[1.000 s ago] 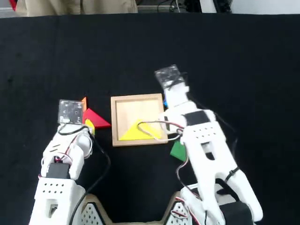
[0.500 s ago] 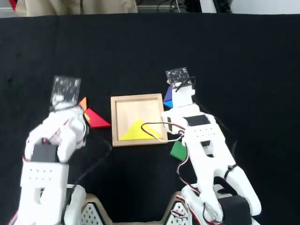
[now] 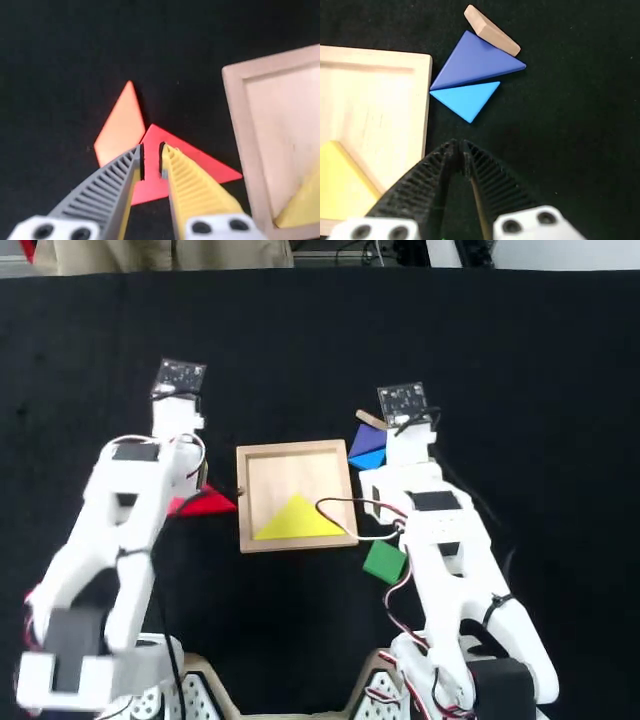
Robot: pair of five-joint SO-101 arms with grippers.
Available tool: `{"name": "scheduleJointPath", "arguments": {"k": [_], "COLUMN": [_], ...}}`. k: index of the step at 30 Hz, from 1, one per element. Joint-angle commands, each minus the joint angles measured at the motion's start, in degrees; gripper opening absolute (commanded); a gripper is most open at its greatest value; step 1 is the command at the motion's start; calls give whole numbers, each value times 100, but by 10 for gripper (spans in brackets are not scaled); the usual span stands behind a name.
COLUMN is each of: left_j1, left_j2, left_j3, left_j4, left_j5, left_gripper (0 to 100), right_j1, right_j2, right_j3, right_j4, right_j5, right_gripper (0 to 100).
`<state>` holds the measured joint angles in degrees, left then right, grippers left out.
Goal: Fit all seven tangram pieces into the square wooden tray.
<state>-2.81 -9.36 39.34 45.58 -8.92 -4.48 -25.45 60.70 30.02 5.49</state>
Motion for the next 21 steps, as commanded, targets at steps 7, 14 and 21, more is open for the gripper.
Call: {"name": "scheduleJointPath", "arguments": {"k": [7, 14, 21], "left_j1": [1042, 857, 1051], "left_j2": [1108, 1741, 1899], "left_j3": [-1077, -1323, -1429], "left_j4": [-185, -273, 62], "left_j5": [-26, -35, -712], "left_gripper": [80, 80, 80], "right_j1": [88, 97, 97], "right_j2": [48, 48, 48], "right_j3": [-40, -31, -31], "right_j4": [-123, -123, -123], "right_j5": [-44, -44, -44], "right_gripper": [11, 11, 11]}}
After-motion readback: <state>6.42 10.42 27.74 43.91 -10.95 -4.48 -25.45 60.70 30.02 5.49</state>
